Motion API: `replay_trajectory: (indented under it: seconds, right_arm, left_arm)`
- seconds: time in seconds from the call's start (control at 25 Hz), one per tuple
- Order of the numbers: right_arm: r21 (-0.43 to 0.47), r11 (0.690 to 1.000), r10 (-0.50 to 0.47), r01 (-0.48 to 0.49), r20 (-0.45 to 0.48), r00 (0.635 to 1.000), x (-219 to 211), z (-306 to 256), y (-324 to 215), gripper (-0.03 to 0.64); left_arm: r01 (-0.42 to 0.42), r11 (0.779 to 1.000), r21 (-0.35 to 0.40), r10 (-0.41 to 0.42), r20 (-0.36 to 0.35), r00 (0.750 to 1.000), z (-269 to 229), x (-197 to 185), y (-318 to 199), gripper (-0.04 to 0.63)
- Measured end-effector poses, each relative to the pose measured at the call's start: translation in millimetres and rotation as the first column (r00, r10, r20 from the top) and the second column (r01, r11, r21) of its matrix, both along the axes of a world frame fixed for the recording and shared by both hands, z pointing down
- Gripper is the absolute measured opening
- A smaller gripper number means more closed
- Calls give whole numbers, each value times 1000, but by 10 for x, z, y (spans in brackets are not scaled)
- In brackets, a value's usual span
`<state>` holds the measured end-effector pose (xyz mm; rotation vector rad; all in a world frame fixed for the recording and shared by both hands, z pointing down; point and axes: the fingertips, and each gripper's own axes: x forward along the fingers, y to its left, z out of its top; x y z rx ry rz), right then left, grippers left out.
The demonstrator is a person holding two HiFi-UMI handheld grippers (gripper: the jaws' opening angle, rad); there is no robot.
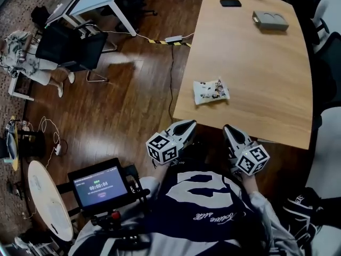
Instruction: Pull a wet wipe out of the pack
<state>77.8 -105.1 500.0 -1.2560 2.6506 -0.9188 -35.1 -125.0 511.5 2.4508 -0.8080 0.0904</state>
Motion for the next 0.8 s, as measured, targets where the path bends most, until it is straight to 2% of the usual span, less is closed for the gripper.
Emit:
replay_trajectory:
  seconds: [0.24, 0.56, 0.8]
  right_arm:
    - [-44, 999, 26, -28, -39, 999, -100, 140, -441, 32]
    - [-72, 995, 64, -70, -84, 994, -162, 195, -707, 46]
    - [-91, 993, 69, -80, -113, 991, -27, 230, -781, 48]
  left_arm:
    - [-103, 994, -40, 104, 41, 994, 241, 28, -500, 2]
    - [-171, 982, -83, 178, 84, 980, 536, 56, -953, 2]
    - [-179, 970, -167, 210, 191, 959, 866, 270, -1132, 2]
